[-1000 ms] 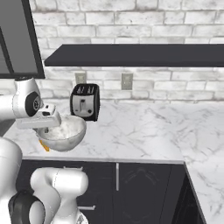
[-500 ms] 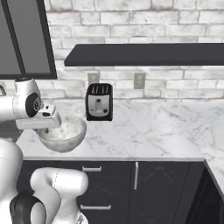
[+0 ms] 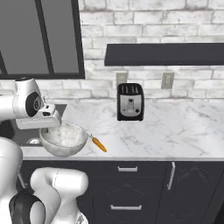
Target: Place the two vegetables and bowl onto the tray for setting up a vegetable dip station.
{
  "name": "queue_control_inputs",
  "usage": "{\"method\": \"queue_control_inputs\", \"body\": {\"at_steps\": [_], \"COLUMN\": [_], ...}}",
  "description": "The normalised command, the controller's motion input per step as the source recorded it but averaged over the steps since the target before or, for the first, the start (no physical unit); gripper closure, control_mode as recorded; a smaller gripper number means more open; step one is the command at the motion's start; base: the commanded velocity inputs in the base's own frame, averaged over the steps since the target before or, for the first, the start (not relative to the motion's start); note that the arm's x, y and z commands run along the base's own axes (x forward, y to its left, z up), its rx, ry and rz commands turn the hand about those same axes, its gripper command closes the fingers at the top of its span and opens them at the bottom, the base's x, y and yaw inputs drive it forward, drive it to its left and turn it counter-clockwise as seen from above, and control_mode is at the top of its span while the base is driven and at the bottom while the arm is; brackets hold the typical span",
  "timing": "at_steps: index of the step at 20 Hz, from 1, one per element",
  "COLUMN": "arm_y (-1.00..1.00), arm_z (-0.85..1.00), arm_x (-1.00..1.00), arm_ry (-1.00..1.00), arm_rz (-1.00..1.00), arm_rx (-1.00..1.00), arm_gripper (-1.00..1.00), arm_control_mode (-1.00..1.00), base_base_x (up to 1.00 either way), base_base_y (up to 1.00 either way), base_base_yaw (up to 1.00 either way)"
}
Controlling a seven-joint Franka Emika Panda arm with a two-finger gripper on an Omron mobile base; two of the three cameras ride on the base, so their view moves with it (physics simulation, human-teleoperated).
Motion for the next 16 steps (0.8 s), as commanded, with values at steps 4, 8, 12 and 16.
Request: {"method": "queue_control_inputs", "body": {"at_steps": [4, 8, 12, 16], "arm_y": [0.0, 0.0, 0.0, 0.0], "arm_z": [0.0, 0.0, 0.0, 0.0], "arm_x": [0.0, 0.0, 0.0, 0.0], "arm_ry": [0.0, 0.0, 0.0, 0.0], "arm_rz": [0.0, 0.0, 0.0, 0.0], "arm_rx": [0.0, 0.0, 0.0, 0.0], "arm_gripper": [1.0, 1.0, 1.0, 1.0], "arm_control_mode": [1.0, 1.0, 1.0, 1.0], "base_base_x": [-0.16, -0.13, -0.14, -0.13], "base_base_y": [0.74, 0.74, 0.74, 0.75], "base_base_yaw": [0.0, 0.0, 0.0, 0.0]}}
